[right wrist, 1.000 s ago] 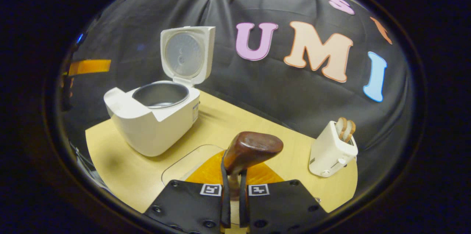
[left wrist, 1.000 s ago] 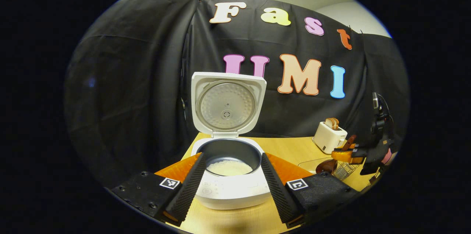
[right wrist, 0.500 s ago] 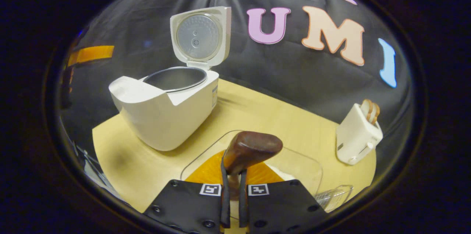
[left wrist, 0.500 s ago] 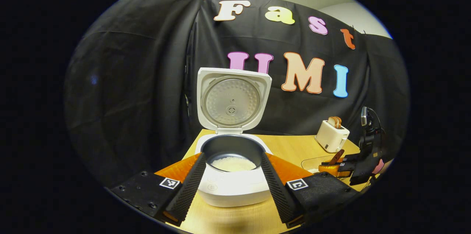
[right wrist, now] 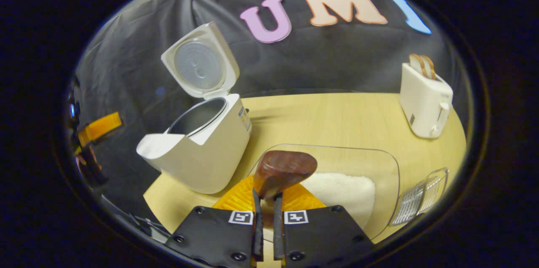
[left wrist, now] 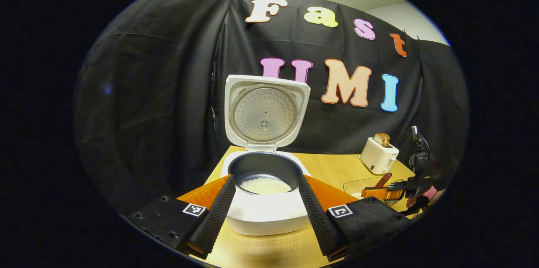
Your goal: Close the left gripper, press the button to open the rice cooker; take a wooden spoon from the chopstick holder with the right hand, scoop a spoonful of rice and pour it into the rice cooker, then put the wooden spoon back into the chopstick holder.
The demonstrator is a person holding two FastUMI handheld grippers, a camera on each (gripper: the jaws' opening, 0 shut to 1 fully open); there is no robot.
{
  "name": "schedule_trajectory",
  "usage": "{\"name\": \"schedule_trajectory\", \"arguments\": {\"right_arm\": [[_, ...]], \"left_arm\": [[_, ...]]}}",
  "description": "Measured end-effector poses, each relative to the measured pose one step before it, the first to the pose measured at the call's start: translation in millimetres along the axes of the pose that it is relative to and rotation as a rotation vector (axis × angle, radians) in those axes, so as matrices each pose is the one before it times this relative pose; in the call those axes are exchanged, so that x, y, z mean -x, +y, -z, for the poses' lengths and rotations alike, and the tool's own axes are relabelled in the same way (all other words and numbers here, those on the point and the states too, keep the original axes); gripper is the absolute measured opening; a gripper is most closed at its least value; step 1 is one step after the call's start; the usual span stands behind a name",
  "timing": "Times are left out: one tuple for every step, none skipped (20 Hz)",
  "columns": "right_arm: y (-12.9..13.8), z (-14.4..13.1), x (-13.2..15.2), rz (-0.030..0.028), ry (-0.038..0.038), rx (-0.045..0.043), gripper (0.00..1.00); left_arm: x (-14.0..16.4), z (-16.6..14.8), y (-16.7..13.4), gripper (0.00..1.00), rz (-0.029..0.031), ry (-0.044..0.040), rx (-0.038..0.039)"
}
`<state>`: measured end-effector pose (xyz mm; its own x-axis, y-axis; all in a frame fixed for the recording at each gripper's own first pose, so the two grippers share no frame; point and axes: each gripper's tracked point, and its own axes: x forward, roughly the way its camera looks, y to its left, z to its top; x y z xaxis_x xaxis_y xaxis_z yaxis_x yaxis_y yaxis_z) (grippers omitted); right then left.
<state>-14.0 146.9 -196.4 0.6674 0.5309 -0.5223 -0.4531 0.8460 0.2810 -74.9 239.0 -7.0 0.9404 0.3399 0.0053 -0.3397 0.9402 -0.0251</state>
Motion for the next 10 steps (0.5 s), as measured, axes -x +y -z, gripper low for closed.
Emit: {"name": "schedule_trajectory", "arguments": {"right_arm": [[-5.29,-0.17,-0.5,-0.01595,0.00924,-0.05844,0.12],[-6.53,-0.72,0.85,-0.01423,0.00513,-0.05925,0.14],[-4.07,-1.11,0.36,-0.01969,0.00517,-0.05413,0.14],[-3.06,-1.77,3.38,-0.01934,-0.00313,-0.05022,0.12],[-2.33,-2.37,1.67,-0.01383,-0.00552,-0.02773,0.12],[-1.71,-1.63,2.44,-0.0101,-0.00564,-0.01433,0.14],[-1.77,-2.8,1.32,-0.00061,-0.01195,-0.00064,0.13],[-1.88,-1.8,3.89,0.00476,-0.01173,0.00261,0.12],[-1.34,-2.33,1.69,0.00178,-0.00825,-0.00327,0.12],[0.2,-0.75,2.58,-0.00065,-0.01017,-0.00895,0.12]], "left_arm": [[-0.37,-0.24,-0.68,0.89,0.00264,0.00054,0.00179],[-1.87,0.16,-0.95,0.89,0.00245,0.00187,0.00221],[-0.31,-0.1,-1.19,0.89,0.0027,0.00084,0.0006],[0.28,-0.82,-0.75,0.89,0.00234,-0.00119,-0.00084],[-0.9,-0.38,-1.11,0.89,0.00237,0.00025,-0.00159],[-1.36,-0.54,-1.59,0.89,0.00265,-0.00019,-0.0021],[-1.11,-1.63,-1.35,0.89,0.00357,-0.00174,-0.00176],[-0.44,0.01,-1.53,0.89,0.00349,0.00014,-0.00159],[-0.95,-1.55,-2.04,0.89,0.00414,-0.00202,-0.00125],[-1.13,-1.46,-2.62,0.89,0.0054,-0.0024,-0.00047]]}}
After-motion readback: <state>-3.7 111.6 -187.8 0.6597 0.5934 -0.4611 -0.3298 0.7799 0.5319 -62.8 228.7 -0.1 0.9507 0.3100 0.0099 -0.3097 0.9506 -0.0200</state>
